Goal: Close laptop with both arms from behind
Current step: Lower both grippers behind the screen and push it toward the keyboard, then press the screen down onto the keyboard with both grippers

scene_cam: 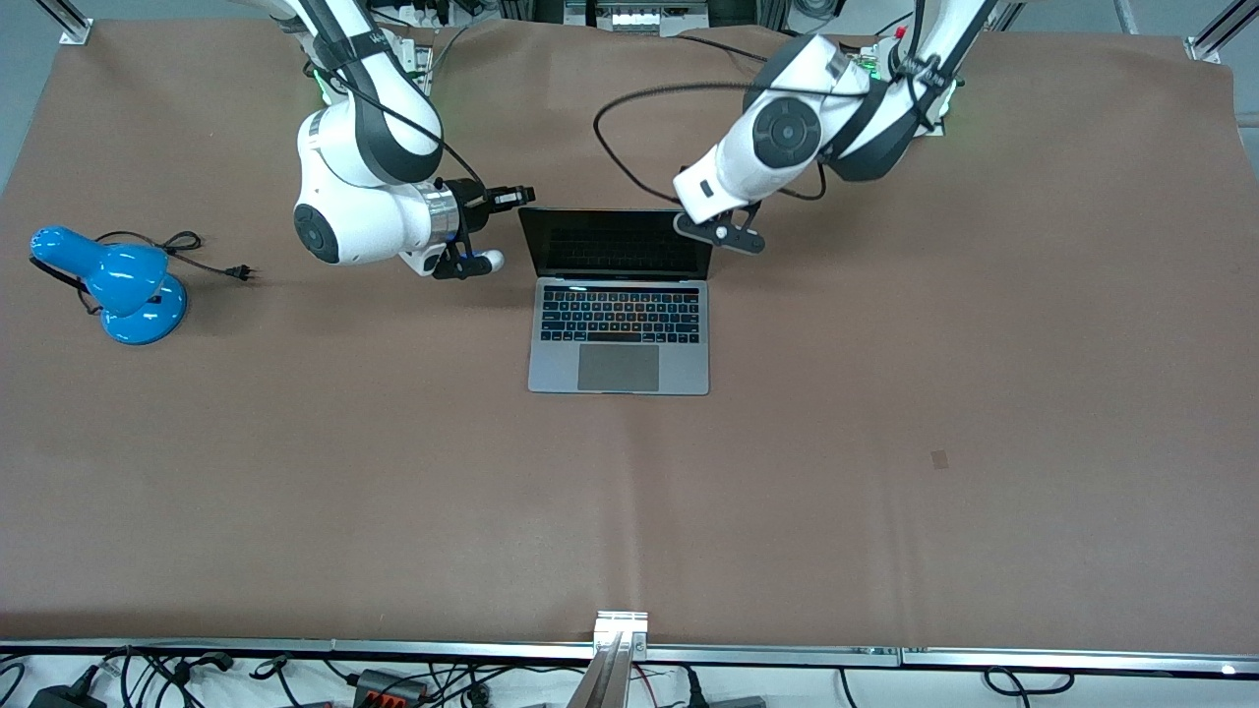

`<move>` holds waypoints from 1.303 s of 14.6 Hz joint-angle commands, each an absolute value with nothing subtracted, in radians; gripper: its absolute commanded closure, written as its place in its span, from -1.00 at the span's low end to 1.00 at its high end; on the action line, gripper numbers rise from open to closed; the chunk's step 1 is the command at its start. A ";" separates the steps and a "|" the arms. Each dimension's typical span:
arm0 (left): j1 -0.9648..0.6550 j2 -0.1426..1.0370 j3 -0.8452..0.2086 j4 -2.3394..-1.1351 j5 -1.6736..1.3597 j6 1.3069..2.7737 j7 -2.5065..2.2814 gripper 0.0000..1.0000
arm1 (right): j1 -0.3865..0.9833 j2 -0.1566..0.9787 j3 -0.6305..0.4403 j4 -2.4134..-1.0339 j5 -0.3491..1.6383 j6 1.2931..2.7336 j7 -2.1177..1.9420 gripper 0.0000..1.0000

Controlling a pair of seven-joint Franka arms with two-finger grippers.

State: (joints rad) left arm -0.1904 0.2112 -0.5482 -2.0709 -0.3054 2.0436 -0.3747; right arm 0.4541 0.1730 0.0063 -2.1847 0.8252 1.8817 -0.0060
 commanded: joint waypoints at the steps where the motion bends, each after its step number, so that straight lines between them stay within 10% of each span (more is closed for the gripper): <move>1: -0.189 0.245 -0.548 -2.016 -0.321 2.040 -0.388 1.00 | 0.466 0.164 -0.003 -2.189 0.856 1.919 0.014 1.00; 19: -0.184 0.564 -0.460 -1.706 -0.152 2.040 -0.431 1.00 | 0.430 0.451 -0.014 -1.921 0.842 1.990 0.008 1.00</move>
State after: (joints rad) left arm -0.1794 0.5004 -0.4622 -1.7769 -0.1895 2.0493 -0.4113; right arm 0.4451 0.3996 -0.0158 -1.9759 0.8320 1.9922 0.0038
